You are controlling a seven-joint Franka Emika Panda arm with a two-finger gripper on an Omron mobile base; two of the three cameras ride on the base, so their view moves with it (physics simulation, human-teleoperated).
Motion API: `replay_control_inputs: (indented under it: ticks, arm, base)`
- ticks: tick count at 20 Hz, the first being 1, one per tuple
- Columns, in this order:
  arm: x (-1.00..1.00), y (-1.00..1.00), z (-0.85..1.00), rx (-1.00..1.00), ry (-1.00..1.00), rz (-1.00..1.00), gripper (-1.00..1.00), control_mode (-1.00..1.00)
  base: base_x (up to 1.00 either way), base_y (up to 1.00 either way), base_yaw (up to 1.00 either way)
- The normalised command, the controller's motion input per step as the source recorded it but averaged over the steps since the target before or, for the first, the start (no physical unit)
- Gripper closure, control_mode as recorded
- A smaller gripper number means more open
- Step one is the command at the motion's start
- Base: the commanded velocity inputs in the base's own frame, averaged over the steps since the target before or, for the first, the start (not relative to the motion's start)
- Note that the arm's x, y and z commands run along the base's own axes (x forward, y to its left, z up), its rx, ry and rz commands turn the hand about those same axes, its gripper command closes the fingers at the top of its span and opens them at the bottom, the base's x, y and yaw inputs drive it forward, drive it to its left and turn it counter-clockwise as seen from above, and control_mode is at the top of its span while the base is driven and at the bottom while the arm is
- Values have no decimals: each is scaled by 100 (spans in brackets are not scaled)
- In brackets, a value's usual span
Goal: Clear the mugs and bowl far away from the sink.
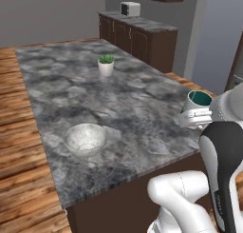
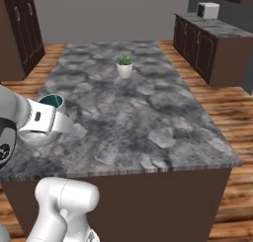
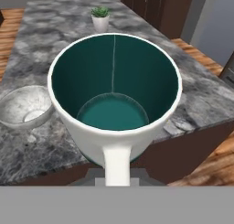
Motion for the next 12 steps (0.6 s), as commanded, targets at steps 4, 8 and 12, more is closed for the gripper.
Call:
replay_control_inputs:
  ticks: [4,8,12]
  arm:
    - [0,0,0,0,0,0,100,100]
    - [0,0,0,0,0,0,100,100]
    - [0,0,0,0,0,0,100,100]
  base:
    - [90,-21,0]
    - [90,-2,-9]
    - [81,-4,-6]
